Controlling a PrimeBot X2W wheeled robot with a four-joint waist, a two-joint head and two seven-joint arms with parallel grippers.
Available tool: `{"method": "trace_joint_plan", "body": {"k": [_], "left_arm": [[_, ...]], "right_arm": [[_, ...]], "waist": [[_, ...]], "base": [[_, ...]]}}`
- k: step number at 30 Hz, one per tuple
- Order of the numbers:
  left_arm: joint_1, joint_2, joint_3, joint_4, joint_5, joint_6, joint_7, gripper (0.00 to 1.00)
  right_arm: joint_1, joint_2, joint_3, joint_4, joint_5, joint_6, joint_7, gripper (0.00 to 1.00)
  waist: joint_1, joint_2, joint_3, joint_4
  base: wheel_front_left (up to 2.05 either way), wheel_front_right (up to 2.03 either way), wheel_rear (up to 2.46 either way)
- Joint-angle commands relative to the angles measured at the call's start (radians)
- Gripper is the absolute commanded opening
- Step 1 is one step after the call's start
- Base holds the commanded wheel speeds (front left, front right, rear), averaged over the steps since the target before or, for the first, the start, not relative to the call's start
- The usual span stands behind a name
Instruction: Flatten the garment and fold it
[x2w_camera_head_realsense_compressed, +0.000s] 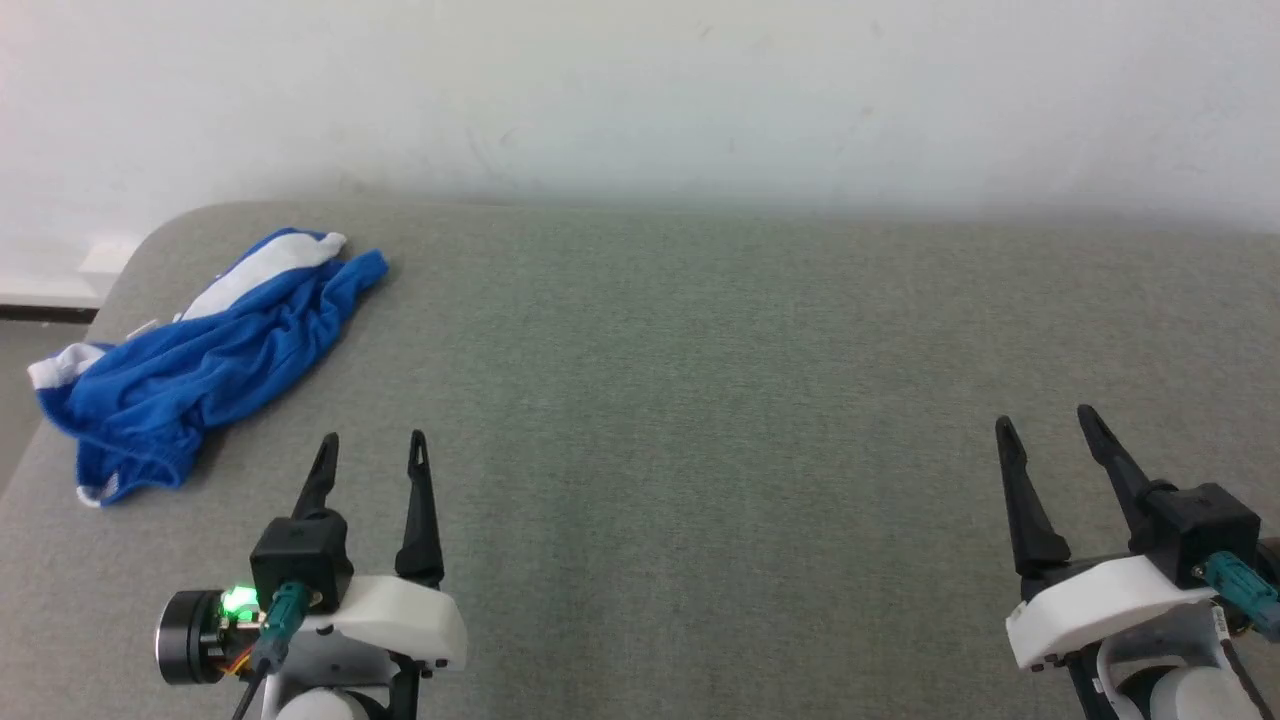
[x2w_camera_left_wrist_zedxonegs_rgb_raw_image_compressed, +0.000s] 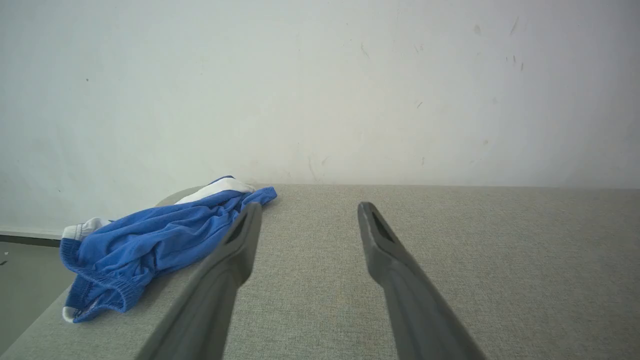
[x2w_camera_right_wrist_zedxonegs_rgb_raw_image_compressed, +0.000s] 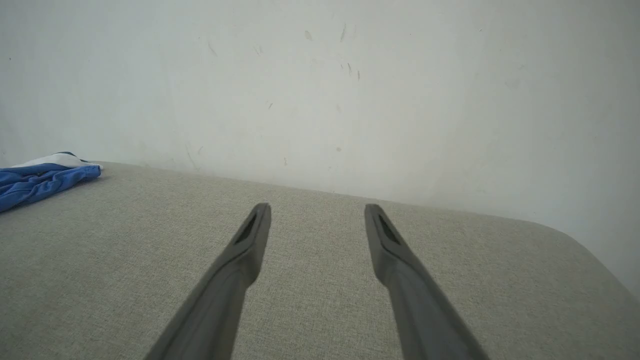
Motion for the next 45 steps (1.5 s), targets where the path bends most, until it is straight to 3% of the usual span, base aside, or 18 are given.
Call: {"method": "trace_joint_plan", "body": {"k": [1, 15, 28, 38, 45], "left_arm": [[-0.012, 0.0, -0.004, -0.007, -0.007, 0.009, -0.009, 1.0], [-0.016, -0.002, -0.007, -0.021, -0.016, 0.041, -0.038, 1.0], [-0.104, 0.004, 0.045, -0.005, -0.026, 0.062, -0.065, 1.0], [-0.331, 0.099, 0.152, 0.113, -0.042, 0.039, -0.086, 1.0], [-0.527, 0.182, 0.175, 0.286, -0.081, -0.019, -0.079, 1.0]], "right_arm": [[0.006, 0.001, -0.004, -0.009, 0.007, -0.001, -0.012, 1.0], [0.014, 0.002, -0.023, -0.024, 0.011, -0.001, -0.041, 1.0], [0.01, 0.002, -0.031, -0.06, -0.007, -0.001, -0.068, 1.0], [-0.047, -0.012, -0.033, -0.126, -0.066, -0.001, -0.089, 1.0], [-0.105, -0.051, -0.031, -0.178, -0.083, -0.001, -0.103, 1.0]], "waist": [[-0.0001, 0.0, 0.006, 0.029], [-0.0001, 0.0, 0.023, 0.144], [-0.0001, 0.0, 0.08, 0.198], [-0.0001, 0.0, 0.234, 0.185], [-0.0001, 0.0, 0.357, 0.167]], "base": [[0.0, 0.0, 0.0], [0.0, 0.0, 0.0], [0.0, 0.0, 0.0], [0.0, 0.0, 0.0], [0.0, 0.0, 0.0]]}}
